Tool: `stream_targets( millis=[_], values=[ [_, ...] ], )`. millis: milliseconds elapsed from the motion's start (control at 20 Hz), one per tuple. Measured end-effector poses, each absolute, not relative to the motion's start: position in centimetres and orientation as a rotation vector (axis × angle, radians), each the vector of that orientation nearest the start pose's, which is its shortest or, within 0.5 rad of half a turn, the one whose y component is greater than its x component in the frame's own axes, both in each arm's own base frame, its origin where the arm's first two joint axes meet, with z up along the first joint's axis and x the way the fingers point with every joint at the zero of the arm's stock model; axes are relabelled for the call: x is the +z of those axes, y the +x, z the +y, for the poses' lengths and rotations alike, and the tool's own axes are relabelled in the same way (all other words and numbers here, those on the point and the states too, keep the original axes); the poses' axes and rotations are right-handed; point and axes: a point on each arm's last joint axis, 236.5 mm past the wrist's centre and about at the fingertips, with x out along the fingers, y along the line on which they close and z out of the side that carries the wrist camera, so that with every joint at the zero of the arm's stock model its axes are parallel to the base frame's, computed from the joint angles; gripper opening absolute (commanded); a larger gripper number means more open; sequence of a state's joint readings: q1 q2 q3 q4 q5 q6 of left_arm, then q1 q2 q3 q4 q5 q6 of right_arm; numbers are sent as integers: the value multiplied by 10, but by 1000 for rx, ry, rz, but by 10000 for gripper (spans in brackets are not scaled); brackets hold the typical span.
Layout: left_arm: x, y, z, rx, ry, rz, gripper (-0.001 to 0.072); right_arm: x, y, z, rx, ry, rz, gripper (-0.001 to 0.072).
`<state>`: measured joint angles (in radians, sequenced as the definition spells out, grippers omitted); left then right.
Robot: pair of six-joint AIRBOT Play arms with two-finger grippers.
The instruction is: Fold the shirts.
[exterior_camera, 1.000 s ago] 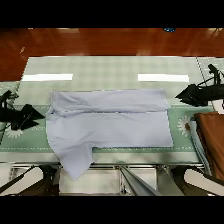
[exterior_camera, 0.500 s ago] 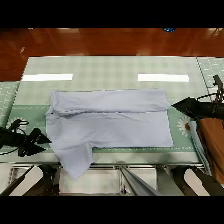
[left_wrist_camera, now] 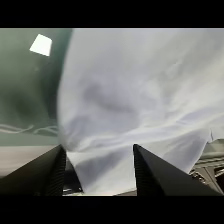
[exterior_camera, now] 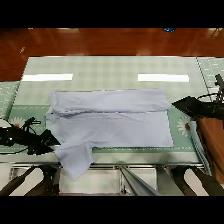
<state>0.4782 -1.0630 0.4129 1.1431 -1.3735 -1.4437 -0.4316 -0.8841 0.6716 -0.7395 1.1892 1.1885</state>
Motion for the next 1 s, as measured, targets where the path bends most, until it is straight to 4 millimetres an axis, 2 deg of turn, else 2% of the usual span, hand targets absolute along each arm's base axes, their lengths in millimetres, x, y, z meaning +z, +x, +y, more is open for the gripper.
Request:
stream_targets(
  millis=[150,400,450,500,550,700,800,900,1000],
  values=[
    [-105,139,-43,-25,-808,1816,510,37,307,38,274,719,1017,408],
    [-106,140,-49,-48,-780,1822,501,43,315,24,235,773,964,408],
    [-106,140,-50,-50,-780,1820,415,44,315,19,225,783,957,408],
    [-107,141,-51,-53,-776,1815,264,44,316,15,214,792,949,408],
    [-109,145,-50,-50,-768,1799,22,45,316,11,204,800,942,408],
    [-111,150,-52,-66,-747,1776,19,45,315,-5,162,826,924,408],
    [-108,150,-53,-89,-735,1778,19,35,305,-26,88,828,949,409],
    [-105,151,-55,-106,-730,1777,19,10,279,-39,1,827,1061,409],
    [-103,150,-56,-118,-726,1781,19,-16,249,-37,-49,839,1198,409]
  ],
)
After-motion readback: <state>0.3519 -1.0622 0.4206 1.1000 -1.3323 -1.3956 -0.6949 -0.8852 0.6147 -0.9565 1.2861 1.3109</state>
